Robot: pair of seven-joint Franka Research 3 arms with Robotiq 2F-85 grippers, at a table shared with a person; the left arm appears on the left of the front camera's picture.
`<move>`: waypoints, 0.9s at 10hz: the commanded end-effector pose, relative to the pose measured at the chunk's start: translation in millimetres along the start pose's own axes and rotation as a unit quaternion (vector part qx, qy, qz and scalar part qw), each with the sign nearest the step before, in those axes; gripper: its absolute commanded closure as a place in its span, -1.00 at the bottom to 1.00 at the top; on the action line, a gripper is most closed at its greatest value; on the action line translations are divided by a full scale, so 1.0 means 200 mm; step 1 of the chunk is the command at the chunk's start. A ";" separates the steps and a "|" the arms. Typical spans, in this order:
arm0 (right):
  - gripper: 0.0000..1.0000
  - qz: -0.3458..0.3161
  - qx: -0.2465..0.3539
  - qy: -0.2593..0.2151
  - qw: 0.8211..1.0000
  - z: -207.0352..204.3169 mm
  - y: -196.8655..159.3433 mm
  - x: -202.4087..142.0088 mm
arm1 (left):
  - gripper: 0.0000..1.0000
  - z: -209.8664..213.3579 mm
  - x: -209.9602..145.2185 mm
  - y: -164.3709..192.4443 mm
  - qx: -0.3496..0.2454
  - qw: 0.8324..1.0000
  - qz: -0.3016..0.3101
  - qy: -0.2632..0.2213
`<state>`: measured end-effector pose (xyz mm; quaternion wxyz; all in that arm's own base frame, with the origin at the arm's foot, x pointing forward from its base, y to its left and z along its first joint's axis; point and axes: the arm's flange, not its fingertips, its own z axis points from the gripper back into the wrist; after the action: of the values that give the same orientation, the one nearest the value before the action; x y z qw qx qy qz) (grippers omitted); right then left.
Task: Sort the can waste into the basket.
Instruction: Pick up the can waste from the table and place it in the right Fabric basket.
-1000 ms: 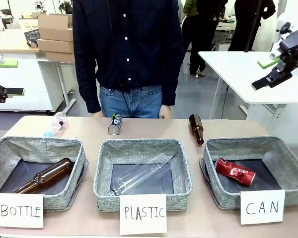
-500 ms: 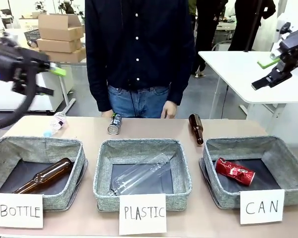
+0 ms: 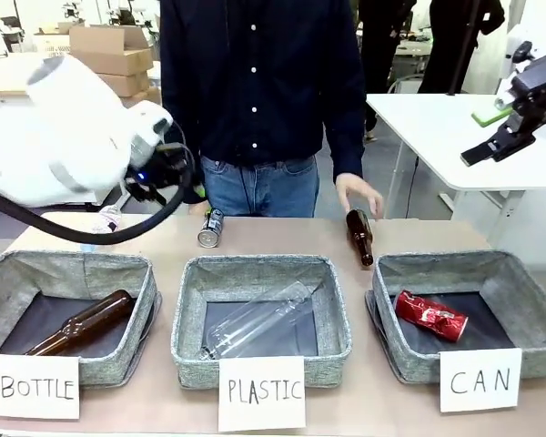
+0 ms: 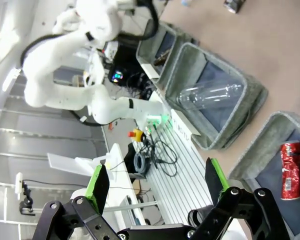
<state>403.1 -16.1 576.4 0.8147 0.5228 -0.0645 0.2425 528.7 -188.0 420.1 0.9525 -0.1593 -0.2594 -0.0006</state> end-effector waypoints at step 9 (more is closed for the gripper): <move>-1.00 0.009 -0.002 0.006 1.000 0.01 0.00 -0.01 | -1.00 -0.59 0.06 -0.18 0.058 0.997 0.009 0.054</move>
<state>403.1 -16.1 576.2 0.8146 0.5228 -0.0644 0.2428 570.8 -231.9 327.8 0.9727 -0.1337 -0.1895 -0.0066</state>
